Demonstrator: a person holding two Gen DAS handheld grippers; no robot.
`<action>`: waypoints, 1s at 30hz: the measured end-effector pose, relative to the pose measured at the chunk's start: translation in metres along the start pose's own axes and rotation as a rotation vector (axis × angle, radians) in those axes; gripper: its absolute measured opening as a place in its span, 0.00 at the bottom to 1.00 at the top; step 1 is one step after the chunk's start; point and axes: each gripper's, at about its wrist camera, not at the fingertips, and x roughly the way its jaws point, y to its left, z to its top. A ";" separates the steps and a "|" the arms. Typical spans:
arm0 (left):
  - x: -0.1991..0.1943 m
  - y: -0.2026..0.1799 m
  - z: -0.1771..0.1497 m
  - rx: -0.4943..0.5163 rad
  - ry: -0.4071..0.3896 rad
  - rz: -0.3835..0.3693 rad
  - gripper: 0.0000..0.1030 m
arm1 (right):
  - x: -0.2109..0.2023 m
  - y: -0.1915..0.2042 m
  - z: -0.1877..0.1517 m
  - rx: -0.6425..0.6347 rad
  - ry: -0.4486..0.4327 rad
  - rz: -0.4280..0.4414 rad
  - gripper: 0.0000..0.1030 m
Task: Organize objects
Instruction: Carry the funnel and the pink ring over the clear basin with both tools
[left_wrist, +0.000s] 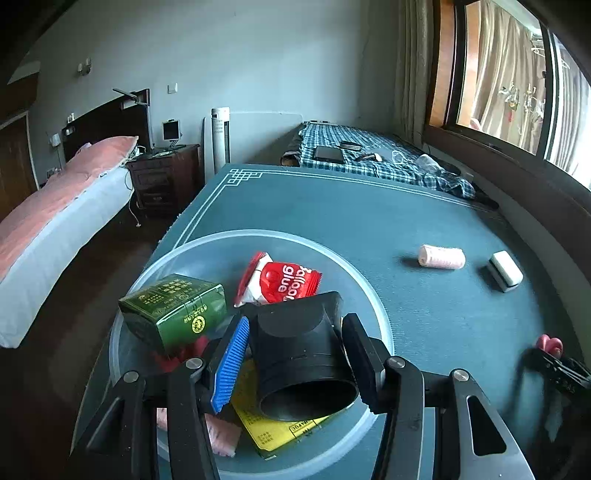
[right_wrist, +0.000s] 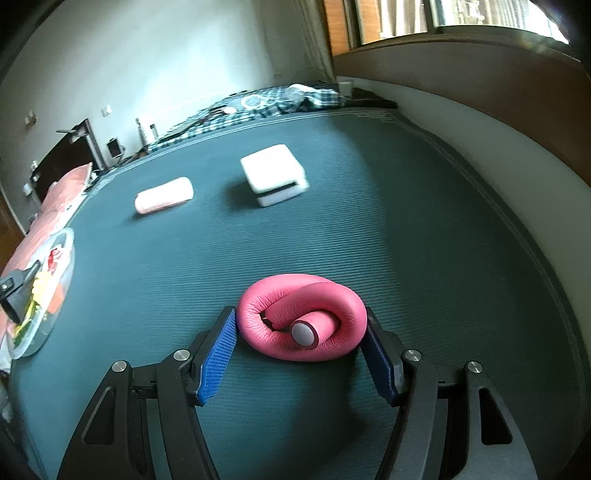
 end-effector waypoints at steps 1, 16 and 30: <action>0.000 0.001 0.000 0.001 -0.006 0.009 0.54 | 0.000 0.005 0.000 -0.006 0.000 0.010 0.64; 0.005 0.029 -0.002 -0.068 -0.062 0.148 0.55 | -0.012 0.131 0.032 -0.178 -0.062 0.276 0.64; -0.020 0.055 0.006 -0.187 -0.117 0.159 0.67 | 0.011 0.232 0.048 -0.265 -0.031 0.446 0.64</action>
